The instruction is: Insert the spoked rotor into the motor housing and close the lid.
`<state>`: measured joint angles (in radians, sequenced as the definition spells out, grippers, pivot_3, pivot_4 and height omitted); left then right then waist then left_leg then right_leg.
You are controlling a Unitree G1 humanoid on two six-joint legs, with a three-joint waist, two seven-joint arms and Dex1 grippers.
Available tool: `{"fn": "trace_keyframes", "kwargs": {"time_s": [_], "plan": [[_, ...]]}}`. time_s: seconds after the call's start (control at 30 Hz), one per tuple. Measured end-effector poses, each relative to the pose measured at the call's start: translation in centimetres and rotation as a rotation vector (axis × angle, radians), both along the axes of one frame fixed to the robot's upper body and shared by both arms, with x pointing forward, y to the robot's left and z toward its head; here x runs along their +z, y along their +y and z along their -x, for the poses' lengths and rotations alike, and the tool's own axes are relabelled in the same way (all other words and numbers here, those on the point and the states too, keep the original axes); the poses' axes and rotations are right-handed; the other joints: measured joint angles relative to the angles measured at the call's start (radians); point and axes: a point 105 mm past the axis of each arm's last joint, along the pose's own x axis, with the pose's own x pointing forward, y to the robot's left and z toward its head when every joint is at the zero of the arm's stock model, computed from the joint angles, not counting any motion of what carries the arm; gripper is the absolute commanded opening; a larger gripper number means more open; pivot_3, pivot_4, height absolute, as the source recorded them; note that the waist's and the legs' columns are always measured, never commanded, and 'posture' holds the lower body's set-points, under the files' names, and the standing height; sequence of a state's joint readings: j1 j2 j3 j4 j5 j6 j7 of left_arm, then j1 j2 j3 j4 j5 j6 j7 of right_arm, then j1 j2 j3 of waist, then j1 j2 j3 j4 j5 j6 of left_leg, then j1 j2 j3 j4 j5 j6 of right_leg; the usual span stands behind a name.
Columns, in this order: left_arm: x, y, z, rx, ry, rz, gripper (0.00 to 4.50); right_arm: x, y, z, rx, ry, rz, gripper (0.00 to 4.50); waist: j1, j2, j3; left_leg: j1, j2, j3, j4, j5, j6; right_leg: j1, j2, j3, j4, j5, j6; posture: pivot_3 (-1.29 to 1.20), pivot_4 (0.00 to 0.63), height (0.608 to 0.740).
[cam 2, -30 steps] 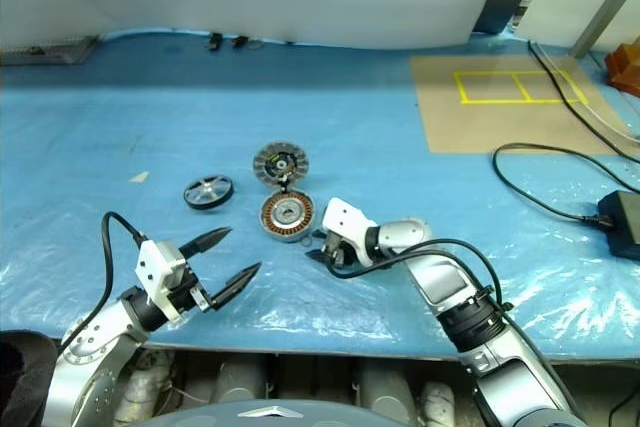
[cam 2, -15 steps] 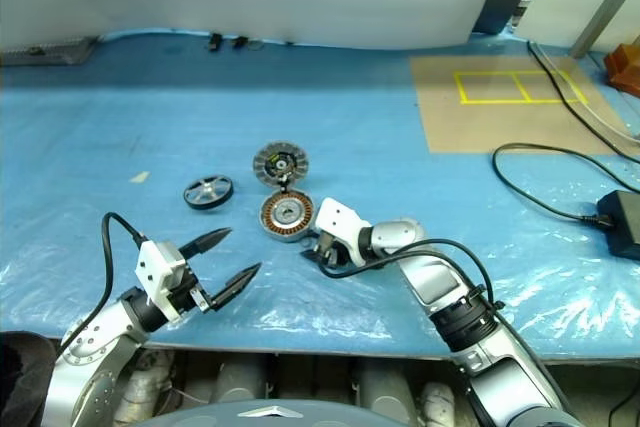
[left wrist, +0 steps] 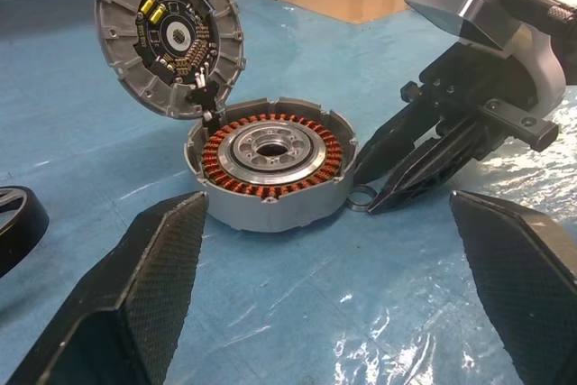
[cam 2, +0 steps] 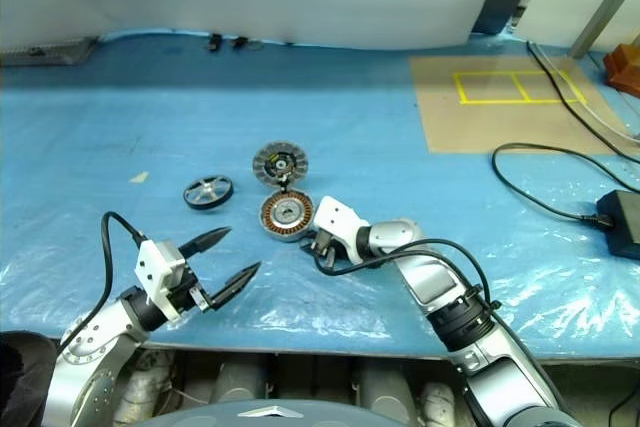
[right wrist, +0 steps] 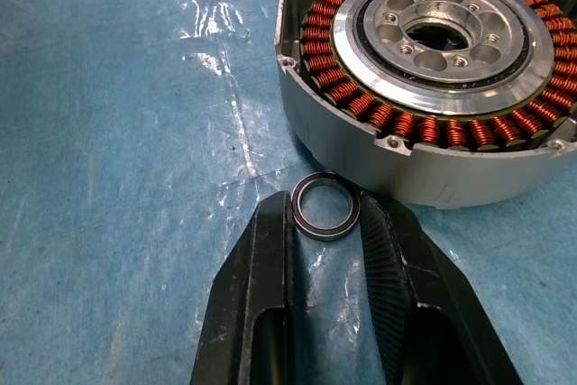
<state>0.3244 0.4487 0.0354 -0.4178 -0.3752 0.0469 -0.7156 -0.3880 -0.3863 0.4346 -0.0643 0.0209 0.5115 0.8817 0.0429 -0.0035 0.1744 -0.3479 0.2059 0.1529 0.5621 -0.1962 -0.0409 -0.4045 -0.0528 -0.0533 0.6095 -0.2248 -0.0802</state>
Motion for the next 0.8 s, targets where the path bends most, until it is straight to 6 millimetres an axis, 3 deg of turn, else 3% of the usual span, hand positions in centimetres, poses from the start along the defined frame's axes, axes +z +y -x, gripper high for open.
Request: {"fn": "trace_keyframes", "kwargs": {"time_s": [0.2,0.4,0.53,0.6,0.67,0.8], "plan": [[0.1,0.1,-0.1,0.002,-0.004,-0.004,4.50,0.8,-1.5,1.1,0.067,0.062,-0.034,0.64,0.003,0.000,0.000,0.000,0.000,0.000,0.000,0.000,0.000,0.000,0.000,0.000,-0.001,0.000,0.000,0.00,0.150,0.740],[0.1,0.2,-0.2,0.000,-0.009,-0.005,4.50,4.1,-3.6,0.6,0.059,0.106,-0.149,0.64,-0.003,0.000,0.000,0.000,0.000,0.000,0.000,0.000,0.000,0.000,0.000,0.000,0.000,0.000,0.000,0.00,0.150,0.740],[0.6,0.0,-0.6,-0.011,-0.031,-0.006,4.50,9.8,-1.4,-2.0,0.029,0.018,-0.307,0.64,-0.009,0.001,0.000,0.001,0.001,-0.001,0.001,0.000,0.000,-0.001,0.001,0.001,0.004,0.000,0.000,0.00,0.150,0.740],[0.6,0.0,-0.6,-0.012,-0.032,-0.005,4.50,11.4,-0.3,-2.6,0.028,-0.012,-0.332,0.64,-0.002,0.001,0.000,0.003,0.001,0.000,0.001,0.000,0.000,-0.001,0.001,0.001,0.004,0.000,-0.001,0.00,0.150,0.740],[0.5,0.1,-0.5,-0.011,-0.026,-0.005,4.50,11.2,0.9,-2.9,0.020,0.021,-0.322,0.64,0.000,0.001,0.000,0.003,0.000,0.000,0.001,0.000,0.000,-0.001,0.000,0.001,0.003,0.001,-0.002,0.00,0.150,0.740],[0.3,0.1,-0.5,-0.004,-0.019,-0.002,4.50,8.5,3.3,-2.8,0.018,0.138,-0.240,0.64,0.003,0.001,0.000,-0.002,0.000,0.000,0.001,0.003,-0.004,-0.003,0.000,0.000,0.001,0.001,-0.002,0.00,0.150,0.740]]}}
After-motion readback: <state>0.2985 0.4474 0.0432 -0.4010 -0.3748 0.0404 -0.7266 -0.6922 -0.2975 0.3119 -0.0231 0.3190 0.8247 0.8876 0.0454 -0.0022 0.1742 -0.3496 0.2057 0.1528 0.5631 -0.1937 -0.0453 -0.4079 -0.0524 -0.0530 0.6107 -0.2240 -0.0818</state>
